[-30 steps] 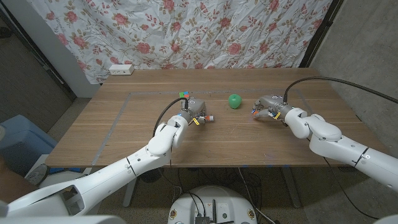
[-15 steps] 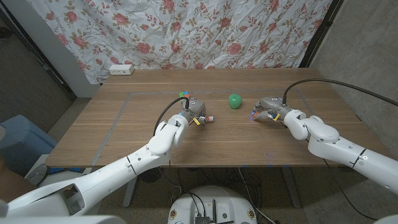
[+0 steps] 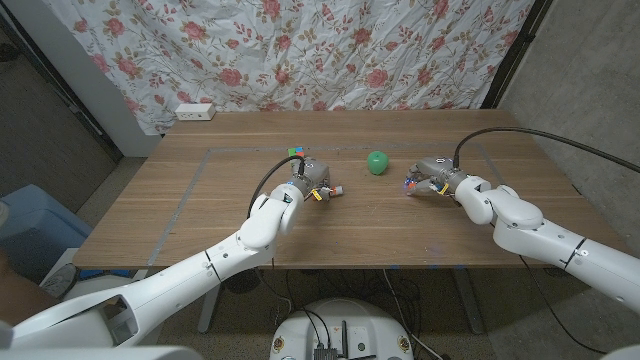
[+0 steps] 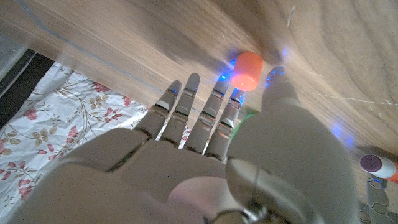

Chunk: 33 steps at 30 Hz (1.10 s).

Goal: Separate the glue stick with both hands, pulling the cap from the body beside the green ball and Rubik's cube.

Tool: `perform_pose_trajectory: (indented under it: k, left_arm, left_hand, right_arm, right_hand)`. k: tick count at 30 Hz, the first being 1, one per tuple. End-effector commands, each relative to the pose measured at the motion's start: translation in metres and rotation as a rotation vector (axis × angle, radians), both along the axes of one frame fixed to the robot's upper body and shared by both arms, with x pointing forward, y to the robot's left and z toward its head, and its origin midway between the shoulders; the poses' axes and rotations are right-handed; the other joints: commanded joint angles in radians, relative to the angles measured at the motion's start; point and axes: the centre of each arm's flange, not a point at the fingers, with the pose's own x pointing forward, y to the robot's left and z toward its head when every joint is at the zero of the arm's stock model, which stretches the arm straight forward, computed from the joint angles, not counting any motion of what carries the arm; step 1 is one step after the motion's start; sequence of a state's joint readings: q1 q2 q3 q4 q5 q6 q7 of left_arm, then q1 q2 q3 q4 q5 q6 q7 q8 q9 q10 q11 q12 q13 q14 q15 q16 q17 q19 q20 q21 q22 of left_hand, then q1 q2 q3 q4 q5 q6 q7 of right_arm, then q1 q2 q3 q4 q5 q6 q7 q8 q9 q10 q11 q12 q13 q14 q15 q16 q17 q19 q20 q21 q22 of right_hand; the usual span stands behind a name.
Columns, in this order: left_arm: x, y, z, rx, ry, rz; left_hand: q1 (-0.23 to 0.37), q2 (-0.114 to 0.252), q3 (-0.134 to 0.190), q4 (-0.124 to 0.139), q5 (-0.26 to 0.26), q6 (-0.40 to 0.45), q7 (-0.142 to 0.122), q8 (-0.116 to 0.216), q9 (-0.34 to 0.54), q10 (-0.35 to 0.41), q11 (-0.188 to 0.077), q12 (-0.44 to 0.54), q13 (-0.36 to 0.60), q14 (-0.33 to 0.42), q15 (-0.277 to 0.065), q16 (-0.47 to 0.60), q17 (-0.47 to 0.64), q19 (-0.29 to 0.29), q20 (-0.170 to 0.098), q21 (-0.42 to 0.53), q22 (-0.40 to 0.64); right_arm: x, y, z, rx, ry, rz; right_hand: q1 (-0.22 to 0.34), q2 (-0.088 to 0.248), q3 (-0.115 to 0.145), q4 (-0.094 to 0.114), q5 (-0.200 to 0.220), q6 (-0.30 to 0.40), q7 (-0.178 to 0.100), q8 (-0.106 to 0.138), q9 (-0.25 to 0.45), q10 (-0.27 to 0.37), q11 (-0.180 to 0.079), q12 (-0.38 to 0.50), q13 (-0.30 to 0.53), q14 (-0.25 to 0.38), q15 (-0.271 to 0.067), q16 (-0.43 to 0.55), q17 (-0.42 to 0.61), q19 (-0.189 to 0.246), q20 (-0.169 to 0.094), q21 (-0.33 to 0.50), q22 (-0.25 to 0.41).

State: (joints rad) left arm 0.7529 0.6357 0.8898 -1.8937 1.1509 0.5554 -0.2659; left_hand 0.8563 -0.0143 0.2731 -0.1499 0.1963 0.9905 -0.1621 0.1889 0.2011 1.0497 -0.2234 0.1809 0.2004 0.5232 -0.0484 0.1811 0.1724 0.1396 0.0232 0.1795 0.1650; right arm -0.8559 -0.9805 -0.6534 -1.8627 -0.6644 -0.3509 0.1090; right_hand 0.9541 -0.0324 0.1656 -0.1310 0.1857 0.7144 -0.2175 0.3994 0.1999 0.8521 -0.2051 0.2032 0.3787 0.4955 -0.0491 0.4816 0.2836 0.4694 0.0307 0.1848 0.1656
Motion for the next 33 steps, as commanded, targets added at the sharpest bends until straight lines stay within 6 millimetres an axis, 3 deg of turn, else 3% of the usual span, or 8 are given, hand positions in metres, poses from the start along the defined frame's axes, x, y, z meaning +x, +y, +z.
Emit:
perform_pose_trajectory:
  k: [1, 14, 18, 33]
  left_arm:
    - [0.0006, 0.0011, -0.0005, 0.011, 0.019, 0.025]
    - [0.0043, 0.0017, 0.0009, 0.025, 0.057, 0.051]
    - [0.0059, 0.0017, 0.0012, 0.020, 0.069, 0.057]
    - [0.0068, 0.0049, 0.0034, 0.016, 0.074, 0.069]
  left_hand:
    - [-0.012, -0.004, -0.003, 0.003, 0.002, -0.010, 0.001, -0.003, -0.002, -0.017, 0.000, -0.002, 0.000, -0.008, -0.130, -0.003, 0.002, -0.008, -0.001, -0.002, 0.004]
    - [-0.047, -0.015, -0.010, 0.005, 0.002, -0.060, -0.004, -0.005, -0.004, -0.096, 0.001, -0.006, 0.000, -0.049, -0.120, -0.005, 0.003, -0.032, 0.009, -0.001, 0.004]
    - [-0.068, -0.023, -0.014, 0.003, 0.003, -0.109, -0.005, -0.007, -0.007, -0.172, 0.002, -0.009, -0.001, -0.073, -0.113, -0.003, 0.004, -0.046, 0.014, 0.002, 0.005]
    - [-0.114, -0.042, -0.027, 0.007, 0.000, -0.172, 0.015, -0.009, -0.010, -0.269, 0.004, -0.009, -0.002, -0.109, -0.101, -0.001, 0.005, -0.066, 0.023, 0.002, 0.005]
  right_arm:
    - [0.0008, 0.0031, 0.0024, -0.008, 0.020, -0.006]
    - [0.0016, 0.0021, 0.0040, -0.012, 0.036, -0.006]
    - [0.0016, 0.0016, 0.0052, -0.017, 0.045, -0.010]
    - [0.0022, 0.0021, 0.0069, -0.032, 0.070, -0.013]
  right_hand:
    - [-0.024, -0.008, -0.010, -0.001, 0.010, -0.029, 0.004, -0.013, 0.002, -0.034, 0.013, -0.005, 0.004, -0.026, -0.094, -0.013, 0.006, -0.007, 0.016, -0.001, 0.002]
    - [-0.098, -0.034, -0.036, 0.015, 0.020, -0.119, 0.017, -0.055, 0.004, -0.122, 0.040, -0.011, -0.004, -0.067, -0.061, -0.040, 0.008, -0.032, 0.034, -0.001, 0.002]
    - [-0.124, -0.045, -0.046, 0.021, 0.028, -0.145, 0.017, -0.068, 0.004, -0.153, 0.050, -0.015, -0.008, -0.086, -0.046, -0.055, 0.006, -0.042, 0.043, -0.002, 0.002]
    - [-0.179, -0.059, -0.063, 0.029, 0.055, -0.245, 0.037, -0.119, 0.002, -0.240, 0.079, -0.020, -0.024, -0.131, -0.002, -0.088, 0.004, -0.068, 0.060, -0.002, 0.003]
